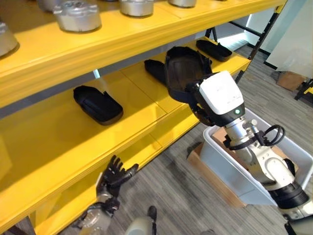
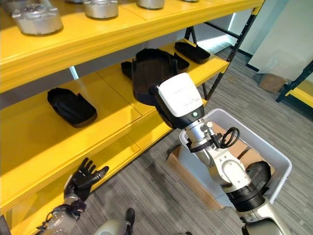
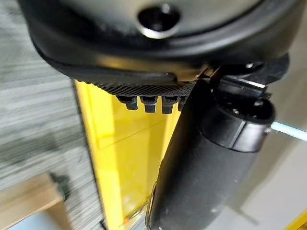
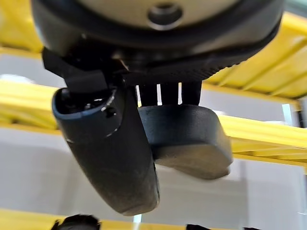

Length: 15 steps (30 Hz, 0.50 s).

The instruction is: Move parts from the plastic box to the shelf.

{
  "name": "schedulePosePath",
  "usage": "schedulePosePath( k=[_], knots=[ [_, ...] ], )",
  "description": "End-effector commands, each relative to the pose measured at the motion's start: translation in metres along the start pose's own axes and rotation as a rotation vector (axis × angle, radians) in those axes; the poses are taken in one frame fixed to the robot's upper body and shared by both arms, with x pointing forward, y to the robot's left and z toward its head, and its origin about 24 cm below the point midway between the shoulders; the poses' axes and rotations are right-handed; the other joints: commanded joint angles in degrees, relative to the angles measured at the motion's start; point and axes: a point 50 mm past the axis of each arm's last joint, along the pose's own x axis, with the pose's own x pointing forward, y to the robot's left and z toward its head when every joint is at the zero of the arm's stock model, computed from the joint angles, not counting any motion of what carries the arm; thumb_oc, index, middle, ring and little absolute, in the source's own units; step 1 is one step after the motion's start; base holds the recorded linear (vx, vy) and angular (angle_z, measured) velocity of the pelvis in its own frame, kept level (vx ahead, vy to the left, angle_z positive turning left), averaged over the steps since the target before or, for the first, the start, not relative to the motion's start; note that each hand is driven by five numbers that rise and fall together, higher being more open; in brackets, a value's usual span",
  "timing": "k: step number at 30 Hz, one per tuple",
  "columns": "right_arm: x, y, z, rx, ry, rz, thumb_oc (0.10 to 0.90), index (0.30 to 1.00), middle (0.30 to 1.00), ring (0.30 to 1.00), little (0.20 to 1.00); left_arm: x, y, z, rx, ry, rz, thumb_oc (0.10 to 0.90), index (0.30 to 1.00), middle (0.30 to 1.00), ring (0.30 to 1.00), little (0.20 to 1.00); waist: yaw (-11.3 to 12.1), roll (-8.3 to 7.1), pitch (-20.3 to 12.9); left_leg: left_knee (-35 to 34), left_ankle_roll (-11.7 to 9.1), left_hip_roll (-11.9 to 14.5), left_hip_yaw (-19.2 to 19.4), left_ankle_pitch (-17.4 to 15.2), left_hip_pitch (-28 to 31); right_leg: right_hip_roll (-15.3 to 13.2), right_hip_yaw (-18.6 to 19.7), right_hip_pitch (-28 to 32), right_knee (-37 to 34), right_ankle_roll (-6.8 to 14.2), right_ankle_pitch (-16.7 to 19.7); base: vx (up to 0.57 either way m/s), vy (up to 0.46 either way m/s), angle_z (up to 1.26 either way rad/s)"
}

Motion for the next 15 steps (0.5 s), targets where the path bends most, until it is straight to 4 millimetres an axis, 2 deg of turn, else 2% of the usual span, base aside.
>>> schedulePosePath(
  k=[1,3,5,6,8,10,15],
  knots=[
    [0.039,-0.064,-0.006,-0.095,-0.062,-0.332,0.400,0.300,0.300,0.300,0.300,0.007,-0.034,0.038,0.024,-0.223,-0.146,0.900,1.000,1.000,1.000,1.000,-0.5,1.25,-3.0,-1.4,-2.4,0.9,-1.4,-6.6,6.0,7.2,-3.5,-0.4,-5.2,-2.4,6.2,0.04,0.087,0.36],
    [0.040,-0.064,-0.003,-0.046,-0.079,-0.345,0.400,0.300,0.300,0.300,0.300,0.006,-0.034,0.032,0.018,-0.202,-0.138,0.900,1.000,1.000,1.000,1.000,-0.8,1.24,-3.0,-1.3,-1.5,-0.7,-2.7,-6.4,6.5,14.0,-4.8,-2.3,-2.2,-4.3,2.5,0.04,0.104,0.37],
    [0.042,-0.064,0.000,-0.021,-0.098,-0.344,0.400,0.300,0.300,0.300,0.300,0.005,-0.035,0.029,0.002,-0.194,-0.132,0.900,1.000,1.000,1.000,1.000,-1.4,0.68,-3.1,-0.7,-2.0,-1.7,-4.0,-6.6,6.3,16.2,-3.8,-1.7,-4.2,-5.3,1.0,0.05,0.003,0.33],
    [0.041,-0.063,0.000,-0.014,-0.098,-0.338,0.400,0.300,0.300,0.300,0.300,0.004,-0.035,0.027,-0.005,-0.188,-0.131,0.900,1.000,1.000,1.000,1.000,-1.5,0.31,-3.4,-0.3,-2.6,-2.0,-4.5,-6.7,6.0,16.2,-2.3,-0.1,-6.8,-5.6,0.7,0.04,-0.057,0.47],
    [0.040,-0.061,0.000,-0.001,-0.097,-0.330,0.400,0.300,0.300,0.300,0.300,0.002,-0.033,0.023,-0.024,-0.178,-0.117,0.900,1.000,1.000,1.000,1.000,-1.4,0.50,-3.6,0.3,-3.3,-1.9,-4.8,-6.7,5.8,16.7,-1.6,1.2,-8.5,-6.2,0.3,0.04,-0.081,0.55],
    [0.037,-0.059,0.001,0.006,-0.094,-0.319,0.400,0.300,0.300,0.300,0.300,-0.004,-0.028,0.016,-0.054,-0.163,-0.092,0.900,1.000,1.000,1.000,1.000,-0.4,0.55,-4.7,-0.2,-4.0,-1.5,-4.5,-6.6,6.2,16.4,-3.7,4.4,-12.8,-6.2,0.6,0.10,-0.119,0.25],
    [0.034,-0.059,0.002,0.007,-0.101,-0.315,0.400,0.300,0.300,0.300,0.300,-0.009,-0.024,0.008,-0.053,-0.125,-0.088,0.900,1.000,1.000,1.000,1.000,0.1,0.53,-5.2,-1.1,-4.5,-1.1,-5.3,-6.1,6.9,16.6,-4.6,6.9,-15.8,-6.2,1.2,0.06,-0.075,0.14]
  ],
)
